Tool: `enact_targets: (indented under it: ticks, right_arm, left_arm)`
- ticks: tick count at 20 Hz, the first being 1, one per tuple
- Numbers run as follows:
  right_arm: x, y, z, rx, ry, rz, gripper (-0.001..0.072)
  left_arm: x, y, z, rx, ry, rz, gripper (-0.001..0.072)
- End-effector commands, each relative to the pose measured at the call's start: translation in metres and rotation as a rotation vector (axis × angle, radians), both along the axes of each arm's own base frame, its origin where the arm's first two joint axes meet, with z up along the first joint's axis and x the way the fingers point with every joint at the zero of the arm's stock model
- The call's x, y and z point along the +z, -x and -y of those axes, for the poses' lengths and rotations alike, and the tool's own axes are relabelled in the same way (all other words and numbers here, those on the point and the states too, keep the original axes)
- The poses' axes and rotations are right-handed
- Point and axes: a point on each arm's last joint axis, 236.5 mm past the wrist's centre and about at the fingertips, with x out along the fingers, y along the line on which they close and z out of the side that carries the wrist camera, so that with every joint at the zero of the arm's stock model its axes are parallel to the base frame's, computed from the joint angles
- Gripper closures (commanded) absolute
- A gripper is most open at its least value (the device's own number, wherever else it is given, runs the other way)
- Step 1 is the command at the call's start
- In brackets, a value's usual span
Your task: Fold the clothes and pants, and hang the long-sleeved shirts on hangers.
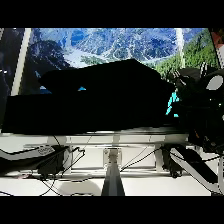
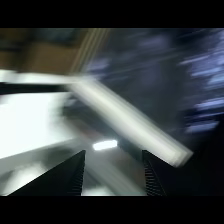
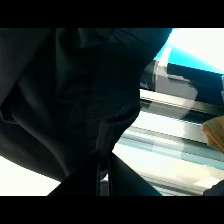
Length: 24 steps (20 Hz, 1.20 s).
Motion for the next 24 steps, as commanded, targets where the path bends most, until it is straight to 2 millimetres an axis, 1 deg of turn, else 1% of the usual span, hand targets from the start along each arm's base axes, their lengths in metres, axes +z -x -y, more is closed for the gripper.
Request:
enact_targets:
  ticks: [1,2,3,4,5,6,7,9,10,11,14,16,19,20,21,24]
  right_arm:
    - [-0.001,-0.002,0.001,-0.002,0.005,0.011,0.0686]
    - [-0.001,-0.004,0.001,-0.003,0.007,0.019,0.0686]
    - [-0.001,-0.008,0.002,-0.006,0.009,0.033,0.0686]
    - [-0.002,-0.012,0.003,-0.009,0.012,0.050,0.0686]
    - [-0.002,-0.015,0.003,-0.012,0.015,0.065,0.0685]
    - [-0.002,-0.018,0.004,-0.014,0.018,0.076,0.0685]
    - [-0.002,-0.020,0.004,-0.015,0.019,0.083,0.0686]
    - [-0.002,-0.020,0.004,-0.016,0.019,0.083,0.0685]
    - [-0.002,-0.020,0.004,-0.016,0.019,0.084,0.0685]
    - [-0.002,-0.020,0.004,-0.016,0.019,0.084,0.0685]
    - [-0.002,-0.020,0.004,-0.016,0.019,0.086,0.0686]
    - [-0.002,-0.021,0.004,-0.017,0.020,0.089,0.0686]
    - [-0.003,-0.026,0.005,-0.020,0.023,0.108,0.0686]
    - [-0.003,-0.027,0.005,-0.022,0.024,0.115,0.0686]
    - [-0.003,-0.030,0.006,-0.023,0.026,0.123,0.0685]
    - [-0.003,-0.032,0.006,-0.026,0.026,0.134,0.0685]
  left_arm:
    - [-0.018,-0.076,0.093,-0.052,0.425,0.318,0.0285]
    - [-0.021,-0.094,0.129,-0.101,0.554,0.356,0.0259]
    - [-0.025,-0.110,0.160,-0.142,0.658,0.378,0.0127]
    - [-0.030,-0.123,0.184,-0.156,0.729,0.391,0.0016]
    - [-0.039,-0.134,0.206,-0.173,0.774,0.388,-0.0007]
    - [-0.048,-0.144,0.217,-0.190,0.778,0.381,-0.0006]
    - [-0.058,-0.154,0.224,-0.193,0.770,0.384,-0.0004]
    - [-0.078,-0.170,0.234,-0.163,0.765,0.395,-0.0004]
    - [-0.088,-0.174,0.238,-0.167,0.763,0.387,-0.0004]
    - [-0.098,-0.176,0.243,-0.168,0.765,0.375,-0.0001]
    - [-0.118,-0.172,0.239,-0.102,0.791,0.355,0.0010]
    - [-0.119,-0.169,0.230,-0.098,0.772,0.348,0.0010]
    - [-0.102,-0.173,0.218,-0.111,0.764,0.358,0.0010]
    - [-0.099,-0.171,0.216,-0.127,0.761,0.335,0.0010]
    - [-0.098,-0.166,0.214,-0.145,0.750,0.299,0.0010]
    - [-0.107,-0.146,0.208,-0.172,0.712,0.190,0.0009]
